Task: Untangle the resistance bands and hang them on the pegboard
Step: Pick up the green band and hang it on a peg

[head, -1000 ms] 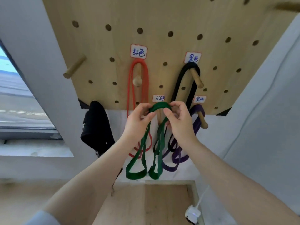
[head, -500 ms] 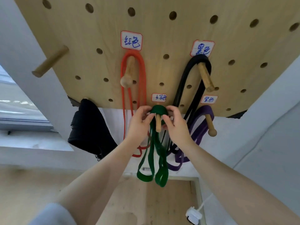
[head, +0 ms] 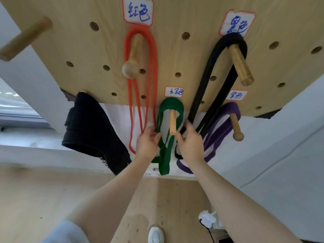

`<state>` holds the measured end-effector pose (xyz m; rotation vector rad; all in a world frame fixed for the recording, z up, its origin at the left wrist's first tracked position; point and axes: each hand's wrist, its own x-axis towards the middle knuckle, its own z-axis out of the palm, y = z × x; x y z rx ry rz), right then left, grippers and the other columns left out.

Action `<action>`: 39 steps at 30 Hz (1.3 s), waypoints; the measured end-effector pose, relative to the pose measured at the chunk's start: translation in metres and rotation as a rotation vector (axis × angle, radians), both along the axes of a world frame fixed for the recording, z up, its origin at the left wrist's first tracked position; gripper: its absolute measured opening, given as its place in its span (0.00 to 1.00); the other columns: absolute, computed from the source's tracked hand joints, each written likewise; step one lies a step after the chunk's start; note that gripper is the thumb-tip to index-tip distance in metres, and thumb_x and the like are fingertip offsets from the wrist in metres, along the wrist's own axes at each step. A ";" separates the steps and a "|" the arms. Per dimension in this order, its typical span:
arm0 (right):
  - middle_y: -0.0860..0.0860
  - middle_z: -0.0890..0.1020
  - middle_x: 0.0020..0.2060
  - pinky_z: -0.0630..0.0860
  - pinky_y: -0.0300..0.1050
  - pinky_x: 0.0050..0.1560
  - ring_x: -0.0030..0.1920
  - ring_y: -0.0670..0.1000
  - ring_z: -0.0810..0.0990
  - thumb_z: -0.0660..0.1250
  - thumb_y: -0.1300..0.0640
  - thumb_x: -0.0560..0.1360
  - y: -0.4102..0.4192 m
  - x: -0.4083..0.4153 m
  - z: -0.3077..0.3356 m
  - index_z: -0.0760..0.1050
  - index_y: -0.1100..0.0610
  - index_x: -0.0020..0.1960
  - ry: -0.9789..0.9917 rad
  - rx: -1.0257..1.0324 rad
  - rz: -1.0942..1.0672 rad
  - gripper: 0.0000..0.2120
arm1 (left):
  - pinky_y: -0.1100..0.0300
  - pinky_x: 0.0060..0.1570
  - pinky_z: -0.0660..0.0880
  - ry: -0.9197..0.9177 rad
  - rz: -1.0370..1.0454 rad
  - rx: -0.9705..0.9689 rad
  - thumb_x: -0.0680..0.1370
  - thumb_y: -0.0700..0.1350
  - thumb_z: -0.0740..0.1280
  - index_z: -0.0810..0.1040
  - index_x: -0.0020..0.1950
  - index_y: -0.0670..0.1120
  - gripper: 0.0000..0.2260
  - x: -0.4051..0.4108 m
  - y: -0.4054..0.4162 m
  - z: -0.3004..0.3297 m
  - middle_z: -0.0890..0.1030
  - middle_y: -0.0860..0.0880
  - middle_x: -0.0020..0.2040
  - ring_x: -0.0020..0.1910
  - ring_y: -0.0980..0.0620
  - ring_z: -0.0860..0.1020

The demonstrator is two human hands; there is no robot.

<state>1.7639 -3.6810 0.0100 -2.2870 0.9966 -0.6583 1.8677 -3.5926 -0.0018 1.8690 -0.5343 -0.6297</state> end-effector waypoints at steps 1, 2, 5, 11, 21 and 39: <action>0.58 0.80 0.57 0.79 0.52 0.49 0.50 0.57 0.81 0.62 0.51 0.77 0.000 -0.003 -0.013 0.63 0.57 0.71 0.055 0.032 0.025 0.25 | 0.61 0.58 0.71 0.047 -0.027 0.010 0.79 0.41 0.60 0.71 0.67 0.45 0.15 0.001 0.003 -0.012 0.78 0.49 0.60 0.59 0.51 0.76; 0.57 0.78 0.60 0.79 0.51 0.50 0.52 0.58 0.81 0.62 0.51 0.78 0.001 -0.005 -0.026 0.63 0.57 0.71 0.126 0.066 0.080 0.24 | 0.62 0.59 0.70 0.071 -0.054 0.023 0.80 0.40 0.59 0.70 0.68 0.45 0.16 0.002 0.005 -0.022 0.77 0.47 0.62 0.60 0.51 0.75; 0.57 0.79 0.57 0.78 0.51 0.48 0.48 0.58 0.82 0.61 0.52 0.78 -0.001 -0.002 -0.059 0.65 0.58 0.66 0.311 0.221 0.195 0.19 | 0.63 0.59 0.68 0.072 -0.131 0.084 0.80 0.38 0.58 0.68 0.69 0.46 0.18 0.003 0.003 -0.050 0.75 0.46 0.65 0.61 0.50 0.74; 0.61 0.76 0.56 0.71 0.43 0.51 0.55 0.60 0.77 0.63 0.52 0.77 0.001 0.021 -0.096 0.68 0.65 0.63 0.172 0.394 -0.041 0.21 | 0.64 0.56 0.66 0.048 -0.139 0.133 0.79 0.37 0.59 0.67 0.69 0.44 0.18 -0.007 -0.005 -0.090 0.75 0.47 0.63 0.62 0.48 0.74; 0.59 0.79 0.51 0.73 0.46 0.40 0.47 0.61 0.80 0.56 0.54 0.80 -0.011 0.022 -0.091 0.72 0.60 0.62 0.273 0.074 -0.155 0.15 | 0.75 0.46 0.66 -0.026 -0.005 0.031 0.79 0.39 0.60 0.71 0.64 0.42 0.14 -0.013 -0.025 -0.074 0.78 0.47 0.52 0.48 0.55 0.74; 0.48 0.79 0.40 0.78 0.43 0.45 0.43 0.50 0.78 0.65 0.54 0.77 0.051 0.032 -0.083 0.75 0.61 0.50 -0.126 0.606 -0.262 0.10 | 0.65 0.61 0.64 -0.366 -0.311 0.249 0.77 0.31 0.55 0.59 0.75 0.46 0.27 0.030 0.009 -0.092 0.55 0.51 0.77 0.72 0.50 0.63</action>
